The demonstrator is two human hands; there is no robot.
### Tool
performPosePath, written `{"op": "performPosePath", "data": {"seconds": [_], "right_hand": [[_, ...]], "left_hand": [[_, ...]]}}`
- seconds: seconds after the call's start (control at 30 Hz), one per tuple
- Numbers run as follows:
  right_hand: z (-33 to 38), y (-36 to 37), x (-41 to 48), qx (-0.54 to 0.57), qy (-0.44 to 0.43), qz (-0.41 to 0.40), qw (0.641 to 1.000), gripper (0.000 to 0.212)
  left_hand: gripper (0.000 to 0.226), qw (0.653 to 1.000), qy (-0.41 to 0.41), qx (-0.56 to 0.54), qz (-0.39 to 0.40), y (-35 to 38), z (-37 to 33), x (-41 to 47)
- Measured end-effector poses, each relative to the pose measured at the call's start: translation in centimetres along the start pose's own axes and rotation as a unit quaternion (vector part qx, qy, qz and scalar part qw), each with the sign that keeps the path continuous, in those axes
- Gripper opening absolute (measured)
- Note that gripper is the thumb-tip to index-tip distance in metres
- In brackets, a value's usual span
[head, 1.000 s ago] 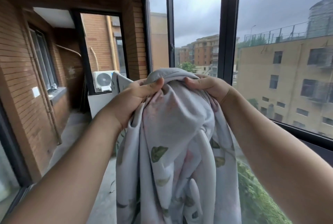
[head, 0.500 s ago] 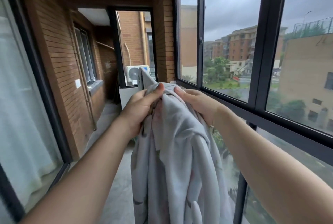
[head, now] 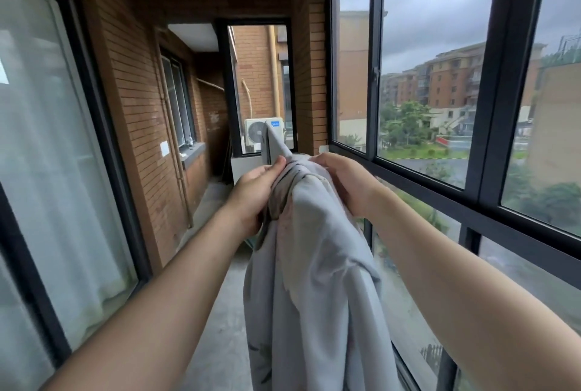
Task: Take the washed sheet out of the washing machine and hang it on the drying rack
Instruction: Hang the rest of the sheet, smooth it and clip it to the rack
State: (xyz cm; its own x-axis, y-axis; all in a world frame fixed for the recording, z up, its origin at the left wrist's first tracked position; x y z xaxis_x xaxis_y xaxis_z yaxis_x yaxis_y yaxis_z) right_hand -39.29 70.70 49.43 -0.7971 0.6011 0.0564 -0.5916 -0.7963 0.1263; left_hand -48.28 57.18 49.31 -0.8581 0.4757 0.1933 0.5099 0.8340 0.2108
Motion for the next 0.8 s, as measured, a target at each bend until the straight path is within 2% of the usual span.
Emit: {"op": "performPosePath", "data": {"seconds": [0.13, 0.27, 0.33, 0.43, 0.53, 0.6, 0.63, 0.7, 0.73, 0.77, 0.8], "right_hand": [[1.4, 0.0, 1.2, -0.033, -0.07, -0.052, 0.996, 0.01], [1.7, 0.2, 2.2, -0.09, -0.103, -0.069, 0.988, 0.012], [1.0, 0.0, 2.2, -0.093, -0.11, -0.063, 0.988, 0.012], [-0.1, -0.7, 1.7, -0.036, -0.157, -0.039, 0.986, 0.021], [-0.5, -1.1, 0.7, -0.039, -0.248, -0.002, 0.968, 0.029], [-0.4, -1.1, 0.5, -0.154, -0.32, -0.043, 0.934, 0.027], [-0.3, -1.1, 0.7, -0.224, -0.363, -0.08, 0.901, 0.027], [0.3, -0.9, 0.9, -0.299, -0.428, -0.152, 0.839, 0.019], [0.9, -0.8, 0.9, -0.3, -0.445, -0.18, 0.824, 0.011], [1.5, -0.8, 1.1, -0.29, -0.449, -0.197, 0.822, 0.003], [2.0, -0.8, 1.4, -0.275, -0.439, -0.211, 0.829, 0.011]], "left_hand": [[0.034, 0.995, 0.073, 0.058, -0.043, -0.3, -0.7, 1.9], [0.054, 0.968, 0.163, 0.163, -0.101, -1.3, -1.1, 3.1], [0.047, 0.948, 0.235, 0.197, -0.089, -1.8, -1.0, 2.8], [0.024, 0.884, 0.377, 0.258, -0.104, -2.5, -1.3, 1.7], [0.016, 0.808, 0.495, 0.296, -0.117, -2.5, -2.1, 0.9], [0.014, 0.769, 0.537, 0.326, -0.121, -1.9, -2.6, 1.1], [0.014, 0.762, 0.543, 0.33, -0.12, -1.6, -2.9, 1.3], [0.014, 0.768, 0.537, 0.33, -0.116, -1.0, -3.4, 1.9], [0.014, 0.772, 0.529, 0.332, -0.116, -0.8, -3.6, 2.2], [0.013, 0.78, 0.516, 0.333, -0.116, -0.5, -3.9, 2.6], [0.013, 0.795, 0.494, 0.331, -0.116, -0.3, -4.0, 3.2]]}}
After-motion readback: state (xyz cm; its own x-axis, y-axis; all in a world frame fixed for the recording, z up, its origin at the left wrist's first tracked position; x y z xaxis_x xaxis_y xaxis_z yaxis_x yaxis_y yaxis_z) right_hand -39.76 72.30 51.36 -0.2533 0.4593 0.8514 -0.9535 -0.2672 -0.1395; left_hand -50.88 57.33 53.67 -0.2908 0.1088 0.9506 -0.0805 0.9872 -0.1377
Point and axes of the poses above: each hand's wrist, its own x-axis towards the middle knuckle, its own y-axis out of the palm, z = x × y, the point moved 5 cm from there along x, towards the middle knuckle, and after that the axes turned 13 degrees about -z, right-handed, at the moved point
